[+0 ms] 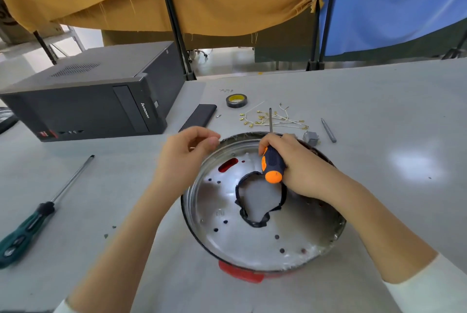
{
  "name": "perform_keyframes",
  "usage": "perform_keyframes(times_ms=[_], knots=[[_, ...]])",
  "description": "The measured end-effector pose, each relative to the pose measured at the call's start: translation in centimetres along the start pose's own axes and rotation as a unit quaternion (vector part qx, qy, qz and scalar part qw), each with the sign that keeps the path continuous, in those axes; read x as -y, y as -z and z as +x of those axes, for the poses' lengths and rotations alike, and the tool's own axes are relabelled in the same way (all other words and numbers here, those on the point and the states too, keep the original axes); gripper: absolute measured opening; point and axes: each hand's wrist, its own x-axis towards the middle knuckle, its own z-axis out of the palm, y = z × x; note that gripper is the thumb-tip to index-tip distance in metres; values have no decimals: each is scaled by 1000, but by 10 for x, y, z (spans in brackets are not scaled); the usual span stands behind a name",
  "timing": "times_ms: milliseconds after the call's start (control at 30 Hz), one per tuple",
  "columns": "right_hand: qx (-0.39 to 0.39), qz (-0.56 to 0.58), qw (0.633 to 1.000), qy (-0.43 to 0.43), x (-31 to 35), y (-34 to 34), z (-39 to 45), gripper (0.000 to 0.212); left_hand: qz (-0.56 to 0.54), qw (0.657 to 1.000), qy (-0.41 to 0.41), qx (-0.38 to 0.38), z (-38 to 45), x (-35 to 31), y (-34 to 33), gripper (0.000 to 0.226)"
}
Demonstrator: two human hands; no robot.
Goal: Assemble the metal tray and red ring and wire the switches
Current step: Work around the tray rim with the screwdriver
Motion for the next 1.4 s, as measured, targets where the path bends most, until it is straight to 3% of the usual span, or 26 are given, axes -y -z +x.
perform_keyframes(times_ms=[133,233,433,633,867,967,1100,1233,1400], knots=[[-34,-3,999,14,14,-4,-10,43,64,997,-42,-16,-51,-1,2,25],[23,-6,999,47,20,7,-17,44,60,997,-32,-27,-66,8,1,26],[116,12,992,50,17,20,-9,42,34,998,-35,36,-47,21,4,24],[134,-17,988,74,9,13,-8,64,39,993,-49,100,-18,27,11,28],[130,-58,989,38,5,9,-21,65,54,994,-68,67,-30,10,5,11],[123,-72,989,31,10,7,-24,64,76,992,-55,80,-31,10,-6,19],[124,-69,989,49,15,8,-18,62,151,976,-103,116,-25,8,-12,20],[144,-55,986,68,16,9,-14,64,143,969,-146,136,-17,6,-14,28],[151,-41,985,69,11,5,-19,62,99,980,-138,98,-20,7,-12,26]])
